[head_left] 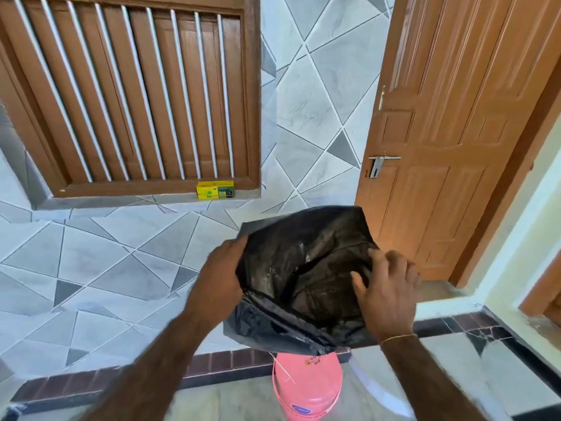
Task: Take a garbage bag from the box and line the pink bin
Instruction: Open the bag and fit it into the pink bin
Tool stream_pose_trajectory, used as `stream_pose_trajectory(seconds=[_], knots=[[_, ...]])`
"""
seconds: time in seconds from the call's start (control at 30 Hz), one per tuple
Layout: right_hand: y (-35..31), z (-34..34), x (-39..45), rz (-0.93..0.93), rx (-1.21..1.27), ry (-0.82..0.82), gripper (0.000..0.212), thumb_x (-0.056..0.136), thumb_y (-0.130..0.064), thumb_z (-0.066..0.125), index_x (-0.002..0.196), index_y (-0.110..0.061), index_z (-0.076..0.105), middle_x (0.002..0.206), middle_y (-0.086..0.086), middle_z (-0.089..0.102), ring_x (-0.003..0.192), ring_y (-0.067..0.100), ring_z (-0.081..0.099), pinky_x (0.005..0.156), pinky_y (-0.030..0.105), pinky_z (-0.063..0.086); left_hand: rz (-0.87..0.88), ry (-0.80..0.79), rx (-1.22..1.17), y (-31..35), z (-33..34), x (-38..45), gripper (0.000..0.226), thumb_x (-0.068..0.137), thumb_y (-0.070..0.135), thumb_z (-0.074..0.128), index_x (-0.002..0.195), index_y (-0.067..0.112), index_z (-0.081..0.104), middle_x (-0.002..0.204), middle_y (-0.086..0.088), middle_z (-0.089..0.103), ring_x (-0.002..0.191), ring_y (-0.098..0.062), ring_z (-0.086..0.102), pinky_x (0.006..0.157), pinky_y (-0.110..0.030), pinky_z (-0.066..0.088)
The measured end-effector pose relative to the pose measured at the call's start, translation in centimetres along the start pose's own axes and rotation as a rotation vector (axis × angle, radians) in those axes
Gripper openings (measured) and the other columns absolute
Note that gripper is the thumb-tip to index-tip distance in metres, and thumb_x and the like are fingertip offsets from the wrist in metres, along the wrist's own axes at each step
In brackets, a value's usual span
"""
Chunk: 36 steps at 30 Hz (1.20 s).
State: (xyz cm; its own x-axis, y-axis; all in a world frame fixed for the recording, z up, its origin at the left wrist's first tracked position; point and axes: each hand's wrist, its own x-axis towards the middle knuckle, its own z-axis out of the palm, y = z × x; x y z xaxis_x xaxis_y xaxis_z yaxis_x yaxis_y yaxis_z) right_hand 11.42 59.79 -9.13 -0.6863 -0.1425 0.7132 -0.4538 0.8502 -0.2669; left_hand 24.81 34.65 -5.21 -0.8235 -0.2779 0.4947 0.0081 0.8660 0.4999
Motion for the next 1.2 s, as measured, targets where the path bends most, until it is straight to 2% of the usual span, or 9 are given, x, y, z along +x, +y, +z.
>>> stream_pose_trajectory(seconds=[0.17, 0.23, 0.33, 0.5, 0.7, 0.83, 0.93, 1.1, 1.2], knots=[[0.8, 1.4, 3.1, 0.092, -0.076, -0.167, 0.101, 0.074, -0.050, 0.075, 0.151, -0.028, 0.012, 0.156, 0.017, 0.026, 0.144, 0.041, 0.022, 0.112, 0.056, 0.023, 0.132, -0.104, 0.065, 2.5, 0.9, -1.0, 0.043, 0.093, 0.004, 0.042, 0.128, 0.028, 0.052, 0.131, -0.004, 0.052, 0.116, -0.021, 0.048, 0.102, -0.029, 0.041], [2.0, 2.5, 3.9, 0.186, 0.091, -0.302, 0.084, 0.085, -0.037, 0.069, 0.150, -0.029, 0.015, 0.139, 0.014, 0.050, 0.125, 0.039, 0.050, 0.102, 0.051, 0.041, 0.135, -0.129, 0.081, 2.2, 1.1, -1.5, 0.036, 0.092, -0.001, 0.047, 0.115, 0.023, 0.060, 0.127, -0.004, 0.054, 0.111, -0.020, 0.051, 0.097, -0.025, 0.045], [4.3, 4.4, 3.3, 0.302, 0.389, -0.505, 0.030, 0.094, -0.014, 0.053, 0.123, -0.016, 0.059, 0.107, 0.013, 0.070, 0.094, 0.036, 0.064, 0.083, 0.035, 0.050, 0.105, -0.100, 0.110, 0.6, 2.3, -2.2, 0.037, 0.083, -0.005, 0.053, 0.107, 0.019, 0.066, 0.121, -0.006, 0.059, 0.109, -0.025, 0.054, 0.095, -0.037, 0.050], [6.8, 7.3, 0.7, 0.587, 0.632, -0.452, 0.017, 0.094, -0.003, 0.049, 0.090, -0.005, 0.065, 0.093, 0.016, 0.067, 0.089, 0.033, 0.059, 0.081, 0.031, 0.041, -0.360, -0.015, 0.367, -1.8, 5.0, -4.2, 0.040, 0.078, 0.009, 0.050, 0.113, 0.028, 0.056, 0.123, 0.003, 0.050, 0.101, -0.027, 0.057, 0.083, -0.040, 0.052], [9.0, 7.5, -0.1, 0.429, 0.591, -0.453, 0.025, 0.090, 0.007, 0.044, 0.088, -0.016, 0.054, 0.082, 0.010, 0.060, 0.073, 0.027, 0.053, 0.066, 0.029, 0.038, -1.108, 0.092, -0.095, -3.1, 9.5, -7.0, 0.045, 0.077, 0.006, 0.057, 0.121, 0.000, 0.048, 0.107, -0.024, 0.059, 0.098, -0.042, 0.058, 0.083, -0.042, 0.051], [10.8, 7.6, -0.9, -0.040, 0.344, -0.659, 0.031, 0.083, 0.004, 0.046, 0.101, -0.021, 0.053, 0.098, 0.007, 0.055, 0.079, 0.034, 0.057, 0.068, 0.039, 0.042, -1.043, 0.047, -0.027, -1.7, 12.1, -6.2, 0.055, 0.079, -0.009, 0.044, 0.131, 0.008, 0.051, 0.121, -0.021, 0.059, 0.091, -0.033, 0.052, 0.077, -0.033, 0.043], [11.1, 8.4, -1.3, -0.230, 0.025, -0.838, 0.018, 0.090, -0.008, 0.047, 0.104, -0.016, 0.056, 0.111, 0.009, 0.056, 0.093, 0.036, 0.062, 0.072, 0.035, 0.041, -0.981, -0.025, -0.038, -0.7, 13.4, -4.5, 0.042, 0.081, -0.010, 0.045, 0.115, 0.006, 0.065, 0.121, -0.017, 0.062, 0.098, -0.031, 0.058, 0.084, -0.030, 0.047], [11.6, 10.7, -0.5, 0.157, 0.171, -0.903, 0.021, 0.092, -0.023, 0.053, 0.108, -0.014, 0.064, 0.116, 0.013, 0.066, 0.105, 0.035, 0.062, 0.091, 0.038, 0.049, -1.050, -0.011, 0.050, -0.3, 14.5, -1.7, 0.034, 0.090, 0.005, 0.044, 0.118, 0.006, 0.063, 0.121, -0.013, 0.063, 0.113, -0.029, 0.058, 0.094, -0.033, 0.047], [12.1, 12.0, 0.4, 0.339, 0.286, -0.943, 0.049, 0.093, -0.012, 0.050, 0.141, -0.019, 0.047, 0.136, 0.014, 0.057, 0.120, 0.037, 0.055, 0.105, 0.040, 0.044, -0.987, 0.017, 0.103, -1.3, 15.3, -0.4, 0.023, 0.085, 0.015, 0.055, 0.094, 0.001, 0.071, 0.100, -0.019, 0.070, 0.096, -0.038, 0.063, 0.087, -0.039, 0.052]])
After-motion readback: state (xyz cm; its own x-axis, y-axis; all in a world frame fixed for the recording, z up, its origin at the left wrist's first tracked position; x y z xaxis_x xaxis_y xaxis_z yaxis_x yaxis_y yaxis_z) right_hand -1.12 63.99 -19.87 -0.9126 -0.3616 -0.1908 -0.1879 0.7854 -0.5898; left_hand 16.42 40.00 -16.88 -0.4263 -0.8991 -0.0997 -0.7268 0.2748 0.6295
